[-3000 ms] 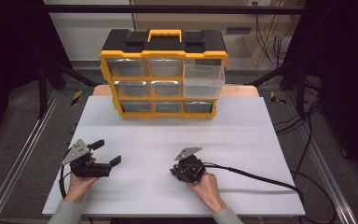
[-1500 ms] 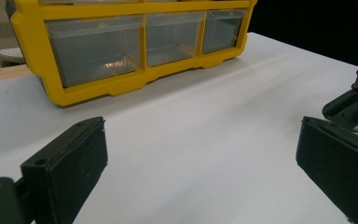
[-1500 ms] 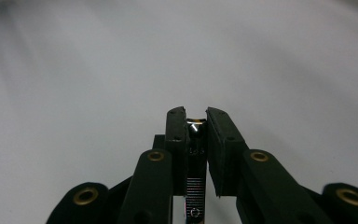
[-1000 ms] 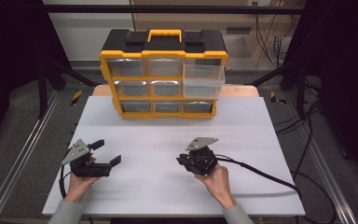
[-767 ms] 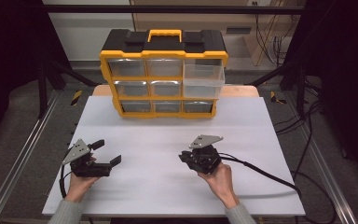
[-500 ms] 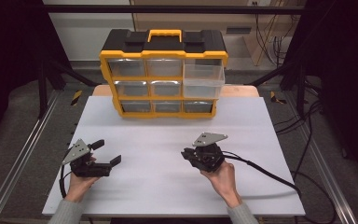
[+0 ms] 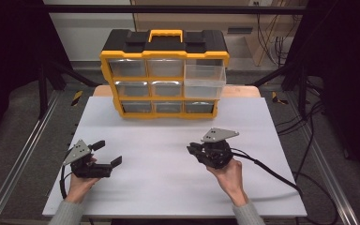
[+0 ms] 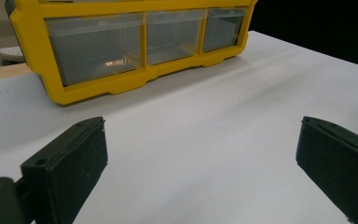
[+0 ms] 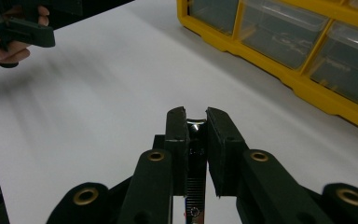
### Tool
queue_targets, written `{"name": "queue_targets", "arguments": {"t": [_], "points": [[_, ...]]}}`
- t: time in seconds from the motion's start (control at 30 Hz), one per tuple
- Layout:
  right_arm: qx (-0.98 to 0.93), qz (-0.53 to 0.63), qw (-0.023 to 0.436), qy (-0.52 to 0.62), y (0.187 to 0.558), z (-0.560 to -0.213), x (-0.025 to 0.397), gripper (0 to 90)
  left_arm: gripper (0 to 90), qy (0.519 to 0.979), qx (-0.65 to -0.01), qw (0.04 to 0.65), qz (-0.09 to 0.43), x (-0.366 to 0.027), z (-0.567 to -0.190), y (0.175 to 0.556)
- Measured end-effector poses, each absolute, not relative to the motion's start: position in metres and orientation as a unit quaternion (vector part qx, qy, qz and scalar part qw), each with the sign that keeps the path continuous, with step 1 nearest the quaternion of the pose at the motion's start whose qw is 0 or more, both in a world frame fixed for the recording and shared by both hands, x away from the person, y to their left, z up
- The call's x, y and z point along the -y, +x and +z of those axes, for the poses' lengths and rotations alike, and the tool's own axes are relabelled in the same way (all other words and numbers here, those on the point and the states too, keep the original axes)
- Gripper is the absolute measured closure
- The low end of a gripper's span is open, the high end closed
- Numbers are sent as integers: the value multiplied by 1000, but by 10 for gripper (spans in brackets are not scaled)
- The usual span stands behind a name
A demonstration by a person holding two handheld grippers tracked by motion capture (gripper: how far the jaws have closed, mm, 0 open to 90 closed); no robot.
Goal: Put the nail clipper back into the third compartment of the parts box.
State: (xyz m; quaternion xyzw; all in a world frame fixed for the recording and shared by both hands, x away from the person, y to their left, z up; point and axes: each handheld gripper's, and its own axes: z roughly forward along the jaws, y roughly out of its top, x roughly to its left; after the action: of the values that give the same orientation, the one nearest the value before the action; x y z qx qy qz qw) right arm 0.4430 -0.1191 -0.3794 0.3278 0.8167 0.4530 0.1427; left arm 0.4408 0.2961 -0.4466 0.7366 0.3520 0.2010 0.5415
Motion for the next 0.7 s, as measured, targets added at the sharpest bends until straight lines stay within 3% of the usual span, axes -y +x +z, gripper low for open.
{"name": "queue_targets", "arguments": {"t": [0.7], "points": [[-776, 505, 176, 335, 448, -331, 150, 796, 19, 736, -352, 541, 201, -296, -447, 441]]}}
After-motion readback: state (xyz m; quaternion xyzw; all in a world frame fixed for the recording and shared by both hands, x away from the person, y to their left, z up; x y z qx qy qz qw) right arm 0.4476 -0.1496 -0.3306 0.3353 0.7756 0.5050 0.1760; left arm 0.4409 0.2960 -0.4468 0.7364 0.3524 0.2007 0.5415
